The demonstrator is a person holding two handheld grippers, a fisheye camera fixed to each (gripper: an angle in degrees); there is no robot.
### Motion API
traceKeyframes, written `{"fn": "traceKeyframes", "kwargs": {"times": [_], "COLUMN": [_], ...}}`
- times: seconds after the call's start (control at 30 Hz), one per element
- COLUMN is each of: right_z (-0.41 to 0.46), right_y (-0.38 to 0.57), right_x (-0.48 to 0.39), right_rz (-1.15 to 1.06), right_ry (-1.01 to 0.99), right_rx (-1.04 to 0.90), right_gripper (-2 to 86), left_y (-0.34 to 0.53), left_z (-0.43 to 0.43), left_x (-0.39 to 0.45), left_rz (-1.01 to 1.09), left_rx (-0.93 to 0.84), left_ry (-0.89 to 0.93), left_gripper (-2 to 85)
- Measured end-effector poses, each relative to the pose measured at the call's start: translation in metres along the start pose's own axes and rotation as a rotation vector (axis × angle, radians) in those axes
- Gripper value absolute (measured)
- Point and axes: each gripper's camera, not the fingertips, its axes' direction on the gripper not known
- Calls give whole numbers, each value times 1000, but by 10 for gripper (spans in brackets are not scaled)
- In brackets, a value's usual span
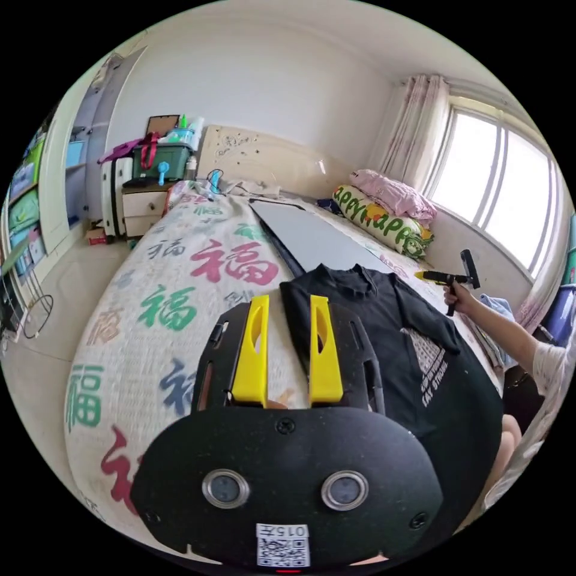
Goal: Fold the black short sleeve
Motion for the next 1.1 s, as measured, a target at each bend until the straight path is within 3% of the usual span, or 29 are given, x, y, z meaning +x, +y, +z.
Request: {"fn": "traceKeyframes", "kwargs": {"times": [0.17, 0.27, 0.43, 0.6, 0.83, 0.93, 1.1], "right_z": [15, 12, -6, -66, -221, -313, -472], "right_y": [-28, -39, -38, -10, 63, 127, 309], "right_x": [-19, -34, -45, -52, -66, -61, -57], "right_rz": [-9, -38, -44, -34, -155, -181, -319], "right_ry": [65, 121, 145, 135, 15, -93, -195], "right_rx": [-83, -134, -207, -140, 35, 97, 74], "right_gripper": [161, 157, 107, 17, -2, -2, 0], "left_y": [-65, -68, -55, -40, -1, 48, 214], "left_z": [115, 139, 148, 114, 21, -40, -160], "left_x": [-12, -13, -23, -5, 28, 54, 98], "left_rz": [-141, -147, -195, -110, -16, 50, 166], "left_rx": [-279, -314, -329, -231, -53, 8, 53], "left_ry": [56, -21, 2, -43, 6, 81, 238], "left_gripper": [129, 111, 38, 12, 6, 6, 6]}}
